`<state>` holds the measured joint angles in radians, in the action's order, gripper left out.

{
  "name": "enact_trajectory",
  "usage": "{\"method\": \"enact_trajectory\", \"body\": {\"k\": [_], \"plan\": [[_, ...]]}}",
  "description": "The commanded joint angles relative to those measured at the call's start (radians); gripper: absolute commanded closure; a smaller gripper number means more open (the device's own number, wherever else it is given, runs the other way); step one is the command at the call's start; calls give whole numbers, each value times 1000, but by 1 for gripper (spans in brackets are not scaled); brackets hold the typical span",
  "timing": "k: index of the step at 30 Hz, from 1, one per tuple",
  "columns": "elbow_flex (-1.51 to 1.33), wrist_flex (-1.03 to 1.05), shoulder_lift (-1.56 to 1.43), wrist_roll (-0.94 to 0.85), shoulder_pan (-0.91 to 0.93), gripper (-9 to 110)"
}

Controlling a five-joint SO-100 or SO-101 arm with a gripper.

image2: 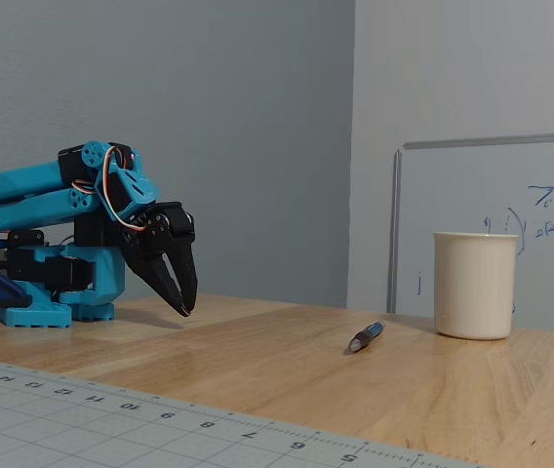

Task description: Touch the pen.

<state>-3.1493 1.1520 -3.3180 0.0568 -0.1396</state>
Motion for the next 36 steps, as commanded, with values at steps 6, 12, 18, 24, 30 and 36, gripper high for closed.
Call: {"method": "enact_trajectory", "body": {"k": [6,12,18,24,30,36], "plan": [[14,5,-9,6,-6,101],[14,6,-9,-5,-6,101],[14,-2,-9,5,-6,101],[15,-5,-11,-6,-6,101],[26,-5,-11,-6,-6,101],[32,-5,-11,-6,-2,101]]}}
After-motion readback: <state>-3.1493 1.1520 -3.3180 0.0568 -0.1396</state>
